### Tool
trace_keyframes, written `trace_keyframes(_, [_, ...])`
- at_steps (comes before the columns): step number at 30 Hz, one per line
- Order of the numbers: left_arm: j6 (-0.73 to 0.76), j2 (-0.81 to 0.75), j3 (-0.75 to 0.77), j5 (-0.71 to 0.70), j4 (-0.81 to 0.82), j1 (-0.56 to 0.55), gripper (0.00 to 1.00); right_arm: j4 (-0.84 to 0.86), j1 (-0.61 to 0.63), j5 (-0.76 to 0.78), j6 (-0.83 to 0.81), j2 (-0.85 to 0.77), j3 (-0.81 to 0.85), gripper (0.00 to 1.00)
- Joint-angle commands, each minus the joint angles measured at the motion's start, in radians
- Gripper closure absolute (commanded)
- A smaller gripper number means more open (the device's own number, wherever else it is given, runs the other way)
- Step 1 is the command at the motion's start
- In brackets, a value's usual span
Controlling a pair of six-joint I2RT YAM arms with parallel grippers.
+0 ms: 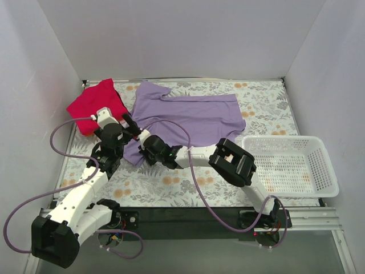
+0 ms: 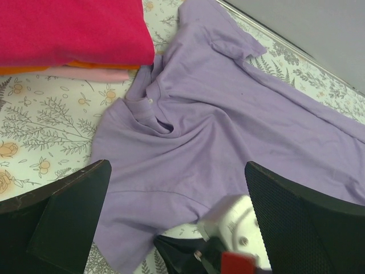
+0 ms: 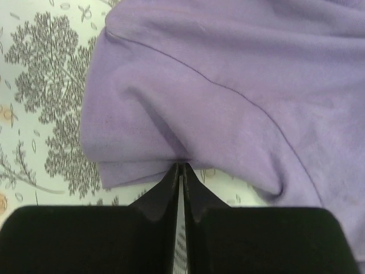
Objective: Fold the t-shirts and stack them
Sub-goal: Flatten the tshirt out
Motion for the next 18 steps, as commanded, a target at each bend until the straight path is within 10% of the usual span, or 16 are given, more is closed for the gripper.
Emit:
trace_keyframes(1, [-0.002,-0.026,-0.021,-0.005,-0.018,-0.005,0.02,-0.098,0.025,0.037,0.008,-0.073,-0.134,0.99])
trace_keyframes(18, [-0.016,-0.104,-0.095,-0.016,-0.023,-0.101,0.02,-0.07,0.088,0.065,0.14,-0.414,-0.485,0.99])
